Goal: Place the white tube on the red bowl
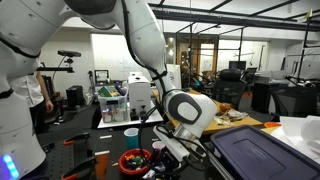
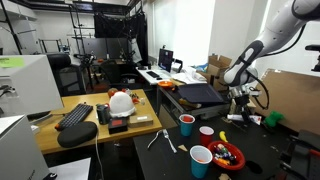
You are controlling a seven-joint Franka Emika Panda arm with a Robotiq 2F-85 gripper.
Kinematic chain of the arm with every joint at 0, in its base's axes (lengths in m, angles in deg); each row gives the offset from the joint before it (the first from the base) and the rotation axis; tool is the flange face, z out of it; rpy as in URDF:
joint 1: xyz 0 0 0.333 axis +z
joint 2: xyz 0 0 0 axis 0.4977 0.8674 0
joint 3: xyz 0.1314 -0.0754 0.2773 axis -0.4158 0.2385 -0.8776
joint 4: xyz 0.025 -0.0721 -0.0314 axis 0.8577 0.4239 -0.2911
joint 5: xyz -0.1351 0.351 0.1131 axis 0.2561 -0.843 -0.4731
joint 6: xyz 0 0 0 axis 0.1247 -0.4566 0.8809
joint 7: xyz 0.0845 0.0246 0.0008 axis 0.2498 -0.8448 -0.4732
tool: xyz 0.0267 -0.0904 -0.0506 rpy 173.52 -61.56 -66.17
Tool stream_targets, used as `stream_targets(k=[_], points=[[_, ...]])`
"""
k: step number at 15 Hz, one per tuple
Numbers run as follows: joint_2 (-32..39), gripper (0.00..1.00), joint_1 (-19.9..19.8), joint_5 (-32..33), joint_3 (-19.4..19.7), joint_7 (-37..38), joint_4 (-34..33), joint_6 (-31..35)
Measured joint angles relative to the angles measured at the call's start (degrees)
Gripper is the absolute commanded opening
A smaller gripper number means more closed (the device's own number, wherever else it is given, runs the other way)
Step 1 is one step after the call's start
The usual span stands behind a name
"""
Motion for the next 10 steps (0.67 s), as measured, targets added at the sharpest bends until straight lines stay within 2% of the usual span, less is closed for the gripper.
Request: stream_targets(k=[10], points=[[0.0, 0.00, 0.2, -0.2, 0.1, 0.4, 0.1, 0.0]])
